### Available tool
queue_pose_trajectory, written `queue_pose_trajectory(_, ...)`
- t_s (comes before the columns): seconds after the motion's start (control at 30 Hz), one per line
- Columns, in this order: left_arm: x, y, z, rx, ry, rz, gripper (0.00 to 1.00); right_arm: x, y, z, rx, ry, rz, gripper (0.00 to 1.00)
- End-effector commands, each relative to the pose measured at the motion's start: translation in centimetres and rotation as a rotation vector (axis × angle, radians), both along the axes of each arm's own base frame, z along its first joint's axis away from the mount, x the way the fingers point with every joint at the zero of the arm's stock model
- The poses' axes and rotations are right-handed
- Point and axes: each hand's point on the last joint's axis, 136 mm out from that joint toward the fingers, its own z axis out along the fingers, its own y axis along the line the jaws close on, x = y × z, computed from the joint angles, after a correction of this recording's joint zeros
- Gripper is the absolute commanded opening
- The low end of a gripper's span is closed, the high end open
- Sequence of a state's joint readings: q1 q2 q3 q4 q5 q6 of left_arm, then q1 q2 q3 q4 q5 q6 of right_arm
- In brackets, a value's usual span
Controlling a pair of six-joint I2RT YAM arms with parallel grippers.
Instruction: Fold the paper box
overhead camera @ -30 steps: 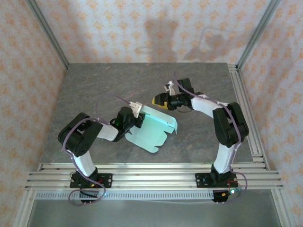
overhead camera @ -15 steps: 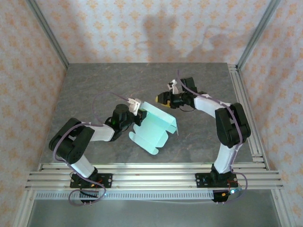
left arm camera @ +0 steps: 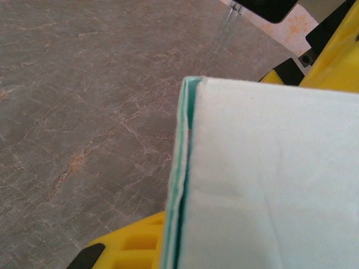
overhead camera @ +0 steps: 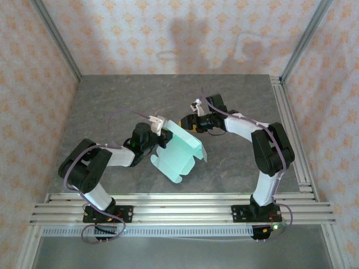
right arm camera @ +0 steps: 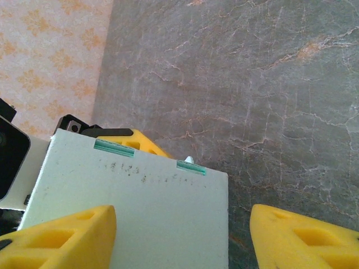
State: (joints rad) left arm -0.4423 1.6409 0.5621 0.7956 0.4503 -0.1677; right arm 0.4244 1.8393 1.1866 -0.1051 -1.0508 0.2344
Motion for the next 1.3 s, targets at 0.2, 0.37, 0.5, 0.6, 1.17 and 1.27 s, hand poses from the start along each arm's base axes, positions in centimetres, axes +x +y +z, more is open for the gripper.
queue_pose_trajectory(0.2,2.9,0.7,3.1,-0.102,-0.061,0.094,0.00,-2.2,2.5,-0.5,-0.008,-0.007,0.089,0.65)
queue_pose_trajectory(0.37,2.8,1.2,2.7,-0.090,-0.056,0.103,0.00,-0.6,1.2,-0.4,-0.055,-0.040,0.009,0.65)
queue_pose_trajectory(0.5,2.4,1.5,2.5,-0.090,-0.049,0.103,0.00,1.8,-0.9,0.7,-0.054,-0.079,-0.115,0.65)
queue_pose_trajectory(0.6,2.4,1.8,2.6,-0.107,-0.035,0.116,0.00,3.5,-3.2,1.7,-0.048,-0.107,-0.230,0.67)
queue_pose_trajectory(1.17,5.7,2.7,6.6,-0.494,0.081,0.230,0.00,5.3,-15.4,5.0,0.044,-0.217,-0.782,0.65)
queue_pose_trajectory(1.27,6.1,2.4,7.7,-0.559,0.101,0.228,0.00,4.4,-13.6,6.7,0.152,-0.248,-0.689,0.65)
